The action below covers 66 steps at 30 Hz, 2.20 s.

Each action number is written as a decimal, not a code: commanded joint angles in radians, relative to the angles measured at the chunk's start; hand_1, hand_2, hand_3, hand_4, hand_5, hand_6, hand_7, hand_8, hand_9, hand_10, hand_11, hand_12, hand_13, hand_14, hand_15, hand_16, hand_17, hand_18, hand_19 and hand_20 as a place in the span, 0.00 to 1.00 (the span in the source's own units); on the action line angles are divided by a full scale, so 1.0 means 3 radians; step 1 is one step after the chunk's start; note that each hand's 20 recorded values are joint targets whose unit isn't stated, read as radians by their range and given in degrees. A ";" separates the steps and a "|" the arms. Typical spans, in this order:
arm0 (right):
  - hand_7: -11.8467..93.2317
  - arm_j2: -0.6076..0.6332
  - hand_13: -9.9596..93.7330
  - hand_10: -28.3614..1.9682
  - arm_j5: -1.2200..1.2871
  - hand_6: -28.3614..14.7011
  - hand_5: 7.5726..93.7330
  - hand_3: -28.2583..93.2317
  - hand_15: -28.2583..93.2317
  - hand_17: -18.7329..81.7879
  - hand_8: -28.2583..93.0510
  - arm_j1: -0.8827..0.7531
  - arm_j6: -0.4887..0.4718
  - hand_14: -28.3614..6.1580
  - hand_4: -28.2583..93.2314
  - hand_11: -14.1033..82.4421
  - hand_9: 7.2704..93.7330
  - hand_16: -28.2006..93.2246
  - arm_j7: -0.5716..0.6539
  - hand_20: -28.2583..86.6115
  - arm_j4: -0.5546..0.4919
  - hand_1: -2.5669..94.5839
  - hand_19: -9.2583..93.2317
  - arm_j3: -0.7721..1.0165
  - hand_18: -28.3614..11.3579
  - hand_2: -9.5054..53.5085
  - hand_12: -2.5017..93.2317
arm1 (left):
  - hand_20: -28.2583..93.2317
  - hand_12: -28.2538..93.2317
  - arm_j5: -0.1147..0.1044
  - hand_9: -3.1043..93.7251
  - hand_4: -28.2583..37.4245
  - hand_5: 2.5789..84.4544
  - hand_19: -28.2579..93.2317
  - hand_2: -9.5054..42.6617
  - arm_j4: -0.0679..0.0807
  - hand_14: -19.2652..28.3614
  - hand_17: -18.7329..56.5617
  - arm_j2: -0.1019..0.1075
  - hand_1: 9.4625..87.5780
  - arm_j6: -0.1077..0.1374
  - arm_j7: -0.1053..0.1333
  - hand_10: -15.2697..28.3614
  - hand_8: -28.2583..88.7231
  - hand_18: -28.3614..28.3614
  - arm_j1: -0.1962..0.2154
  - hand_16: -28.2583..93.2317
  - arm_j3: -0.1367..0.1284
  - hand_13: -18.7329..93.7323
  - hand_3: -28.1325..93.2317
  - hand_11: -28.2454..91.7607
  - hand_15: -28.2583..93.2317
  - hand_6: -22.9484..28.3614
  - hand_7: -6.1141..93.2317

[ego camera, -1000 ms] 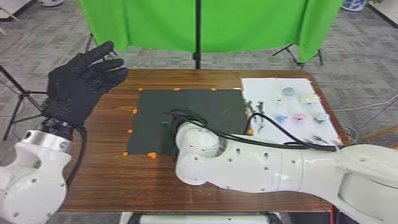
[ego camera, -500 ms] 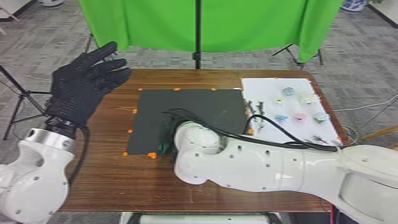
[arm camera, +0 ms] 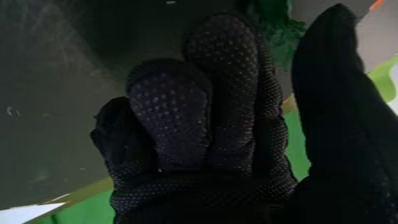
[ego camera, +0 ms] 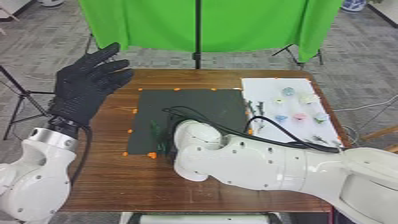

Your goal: Arrange flowers

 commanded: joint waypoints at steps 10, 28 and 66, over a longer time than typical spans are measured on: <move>0.25 0.0133 0.89 0.59 -0.0209 0.72 0.73 0.70 0.79 0.70 0.12 0.0029 -0.0106 0.60 0.00 0.54 0.97 0.39 -0.0037 0.62 -0.0182 0.47 1.00 -0.0058 0.22 0.01 0.25 | 0.33 0.33 -0.0026 0.38 0.03 0.40 0.74 0.33 -0.0266 0.99 0.15 -0.0014 0.16 0.0271 0.0324 0.84 0.16 0.96 0.0747 0.16 -0.0359 0.38 0.87 0.47 0.64 0.63 0.21; 0.25 0.0493 0.90 0.59 -0.0362 0.67 0.79 0.70 0.79 0.71 0.13 -0.0348 -0.0345 0.60 0.00 0.55 0.98 0.39 -0.0086 0.63 -0.0460 0.44 1.00 0.0241 0.20 0.01 0.24 | 0.33 0.33 0.0000 0.38 0.03 0.41 0.74 0.33 -0.0374 0.99 0.15 -0.0139 0.16 0.0381 0.0270 0.83 0.16 0.96 0.1020 0.16 -0.0526 0.38 0.88 0.47 0.64 0.64 0.21; 0.23 0.0150 0.88 0.58 -0.0175 0.72 0.78 0.69 0.81 0.66 0.12 -0.0327 -0.0424 0.57 0.00 0.54 0.96 0.39 -0.0233 0.66 -0.0327 0.46 1.00 0.0410 0.17 0.01 0.25 | 0.33 0.33 -0.0028 0.38 0.03 0.41 0.74 0.33 -0.0296 0.99 0.15 -0.0105 0.16 0.0382 0.0359 0.84 0.16 0.96 0.0865 0.16 -0.0472 0.38 0.87 0.47 0.64 0.64 0.21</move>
